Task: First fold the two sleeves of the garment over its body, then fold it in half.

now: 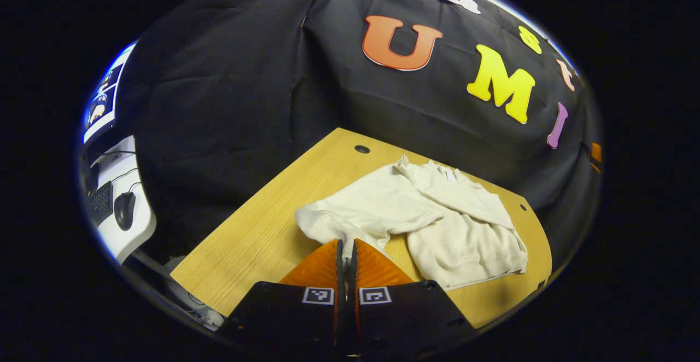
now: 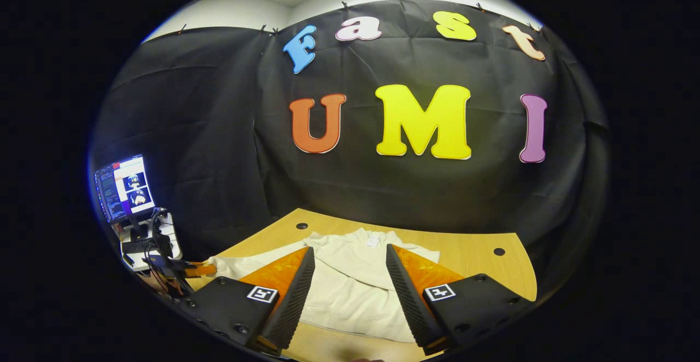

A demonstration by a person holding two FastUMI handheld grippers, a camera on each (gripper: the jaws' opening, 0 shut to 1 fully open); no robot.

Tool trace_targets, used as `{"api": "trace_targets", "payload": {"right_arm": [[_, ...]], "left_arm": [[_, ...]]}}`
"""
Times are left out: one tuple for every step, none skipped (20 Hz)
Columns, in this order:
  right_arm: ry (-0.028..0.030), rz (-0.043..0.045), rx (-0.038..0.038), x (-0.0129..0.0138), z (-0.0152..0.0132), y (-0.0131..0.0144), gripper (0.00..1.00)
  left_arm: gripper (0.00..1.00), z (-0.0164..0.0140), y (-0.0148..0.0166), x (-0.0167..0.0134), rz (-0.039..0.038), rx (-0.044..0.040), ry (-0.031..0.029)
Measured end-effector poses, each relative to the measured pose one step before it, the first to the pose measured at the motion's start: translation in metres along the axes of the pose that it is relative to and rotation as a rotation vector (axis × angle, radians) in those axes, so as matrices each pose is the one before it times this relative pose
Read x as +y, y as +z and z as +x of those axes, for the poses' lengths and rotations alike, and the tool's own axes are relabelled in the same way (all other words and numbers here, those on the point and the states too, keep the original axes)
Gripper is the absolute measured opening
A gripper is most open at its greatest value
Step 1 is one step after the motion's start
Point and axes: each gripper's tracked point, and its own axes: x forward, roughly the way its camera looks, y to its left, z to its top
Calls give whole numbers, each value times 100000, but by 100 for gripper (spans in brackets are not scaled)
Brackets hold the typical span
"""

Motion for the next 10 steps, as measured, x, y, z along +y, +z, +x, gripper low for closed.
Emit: {"api": "trace_targets", "payload": {"right_arm": [[-2059, 421, -1193, -938, -102, 370, 82], [-1636, 709, -1286, -972, -77, 265, 82], [-1219, 1205, -961, -710, -149, 259, 82], [-1343, 1241, -497, -781, -297, 59, 82], [-1571, 971, -422, -928, -271, 114, 82], [-2030, 898, -732, -1078, -238, 133, 82], [-1859, 1157, -892, -1037, -261, 215, 82], [-2328, 989, -1066, -1181, -226, 202, 82], [-2195, 751, -1196, -1131, -303, 290, 82], [-2479, 527, -980, -1191, -438, 166, 82]], "left_arm": [[3, 491, 1352, -945, 509, -1667, -2460], [3, 591, 1545, -1106, 1269, -2247, -2332], [3, 571, 1483, -1033, 1248, -1676, -2201], [3, 785, 1172, -1009, 848, -1172, -2392], [3, 761, 1359, -1142, 765, -1512, -2260], [3, 872, 1126, -1358, 828, -208, -2723], [3, 522, 1255, -1176, 1498, -1207, -2328], [3, 893, 1082, -1352, 1723, -1192, -2868], [3, 1107, 1211, -1645, 1616, -900, -3500], [3, 971, 1153, -1758, 1813, -803, -3222]]}}
